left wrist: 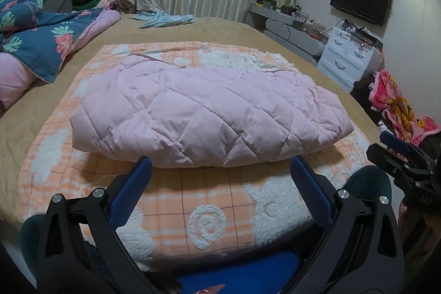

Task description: Fold large clothes

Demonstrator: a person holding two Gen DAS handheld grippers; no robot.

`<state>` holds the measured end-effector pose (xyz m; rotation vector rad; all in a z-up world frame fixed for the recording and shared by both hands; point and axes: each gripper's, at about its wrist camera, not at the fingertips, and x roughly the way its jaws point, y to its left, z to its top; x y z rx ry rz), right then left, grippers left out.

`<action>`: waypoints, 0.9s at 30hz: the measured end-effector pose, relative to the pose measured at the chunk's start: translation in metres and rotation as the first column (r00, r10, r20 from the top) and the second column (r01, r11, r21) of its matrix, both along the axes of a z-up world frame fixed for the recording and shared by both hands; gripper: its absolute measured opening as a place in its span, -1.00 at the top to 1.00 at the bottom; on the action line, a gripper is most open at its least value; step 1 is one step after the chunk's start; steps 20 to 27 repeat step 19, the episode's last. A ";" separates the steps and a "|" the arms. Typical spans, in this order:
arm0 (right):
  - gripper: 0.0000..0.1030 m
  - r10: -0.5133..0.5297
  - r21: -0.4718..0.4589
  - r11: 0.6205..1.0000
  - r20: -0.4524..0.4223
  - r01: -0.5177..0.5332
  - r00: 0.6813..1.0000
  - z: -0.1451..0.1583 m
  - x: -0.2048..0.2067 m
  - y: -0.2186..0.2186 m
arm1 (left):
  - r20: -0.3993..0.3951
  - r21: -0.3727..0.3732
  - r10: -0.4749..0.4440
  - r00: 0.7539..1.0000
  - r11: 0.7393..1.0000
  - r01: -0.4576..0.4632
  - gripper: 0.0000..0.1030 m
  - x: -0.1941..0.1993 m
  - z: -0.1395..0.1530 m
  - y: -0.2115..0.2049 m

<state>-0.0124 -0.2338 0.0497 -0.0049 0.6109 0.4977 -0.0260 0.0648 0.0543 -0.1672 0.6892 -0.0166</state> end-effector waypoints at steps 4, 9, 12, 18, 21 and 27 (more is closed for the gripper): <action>-0.92 -0.010 -0.005 1.000 0.004 0.010 1.000 0.001 0.002 -0.004 | -0.019 0.027 0.027 0.999 0.999 -0.027 -0.82 0.003 -0.003 0.000; -0.92 -0.051 -0.004 0.999 0.012 0.051 0.999 0.005 0.011 -0.021 | -0.016 -0.002 0.033 0.999 0.999 -0.033 -0.82 0.005 -0.005 0.008; -0.92 -0.125 0.022 0.992 0.038 0.124 0.991 0.013 0.021 -0.052 | -0.011 -0.045 0.065 0.998 0.997 -0.065 -0.82 0.010 -0.004 0.026; -0.92 -0.490 0.035 0.872 0.028 0.489 0.871 0.001 0.072 -0.195 | -0.019 -0.089 0.306 0.952 0.948 -0.306 -0.82 0.028 0.004 0.134; -0.92 -0.562 0.007 0.827 0.015 0.562 0.827 -0.011 0.083 -0.223 | -0.018 -0.066 0.365 0.931 0.929 -0.365 -0.82 0.032 0.005 0.163; -0.92 -0.562 0.007 0.827 0.015 0.562 0.827 -0.011 0.083 -0.223 | -0.018 -0.066 0.365 0.931 0.929 -0.365 -0.82 0.032 0.005 0.163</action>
